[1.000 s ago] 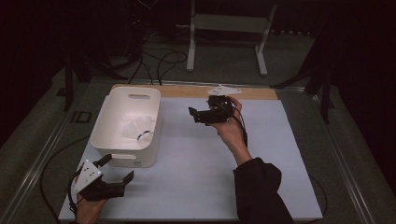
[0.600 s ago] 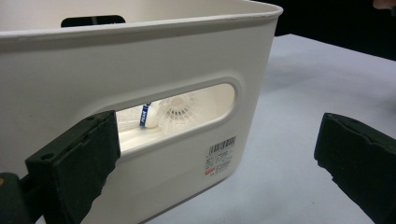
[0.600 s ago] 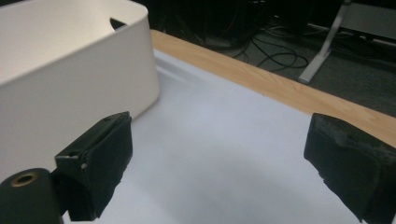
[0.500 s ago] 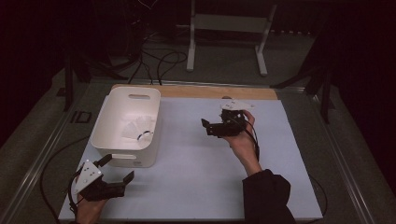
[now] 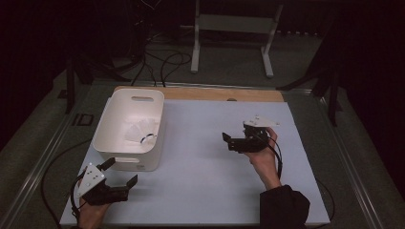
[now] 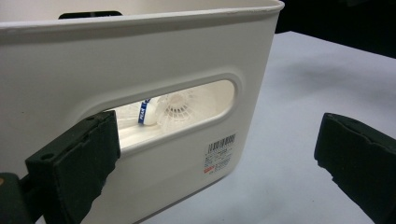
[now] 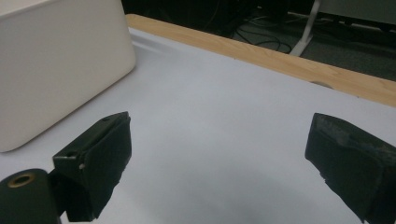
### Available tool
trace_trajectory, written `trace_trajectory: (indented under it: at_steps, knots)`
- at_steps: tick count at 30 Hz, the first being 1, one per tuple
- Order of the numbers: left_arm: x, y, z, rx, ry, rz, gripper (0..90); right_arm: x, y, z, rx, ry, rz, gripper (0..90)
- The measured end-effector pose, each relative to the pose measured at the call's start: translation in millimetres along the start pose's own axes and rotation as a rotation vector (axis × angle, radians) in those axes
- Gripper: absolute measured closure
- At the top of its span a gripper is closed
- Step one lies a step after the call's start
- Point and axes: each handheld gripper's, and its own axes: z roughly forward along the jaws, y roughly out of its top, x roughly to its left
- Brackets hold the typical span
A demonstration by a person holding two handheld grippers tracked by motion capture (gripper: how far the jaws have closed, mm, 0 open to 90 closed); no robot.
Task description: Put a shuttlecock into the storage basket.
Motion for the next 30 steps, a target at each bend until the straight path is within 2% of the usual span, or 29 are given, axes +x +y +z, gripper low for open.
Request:
trace_trajectory:
  at_steps: [3,4,7,19,21,26,30]
  knots:
    - [0.0,0.0,-0.3,0.0,0.002,0.001,1.0,-1.6,-3.8,-6.1,-0.011,-0.007,-0.001,7.0]
    - [0.0,0.0,-0.3,0.0,0.001,0.001,1.0,-1.2,-8.2,-11.0,-0.001,-0.037,-0.04,7.0]
    - [0.0,0.1,-0.6,-0.001,0.003,0.001,0.9,-1.4,-12.7,-18.1,-0.003,-0.039,-0.043,7.0]
    - [1.3,0.6,-3.3,-0.022,0.018,-0.007,0.9,-11.4,-33.9,-44.9,-0.033,-0.065,0.001,7.1]
    - [1.6,0.7,-3.5,-0.022,0.02,-0.007,1.0,-13.4,-39.3,-48.2,-0.038,-0.084,-0.005,7.1]
    - [1.9,0.8,-3.9,-0.026,0.027,-0.009,0.9,-18.5,-48.2,-56.8,-0.073,-0.085,0.008,7.1]
    - [3.9,0.8,-5.2,-0.031,0.037,-0.015,1.0,-20.7,-55.0,-61.9,-0.069,-0.095,0.004,7.1]
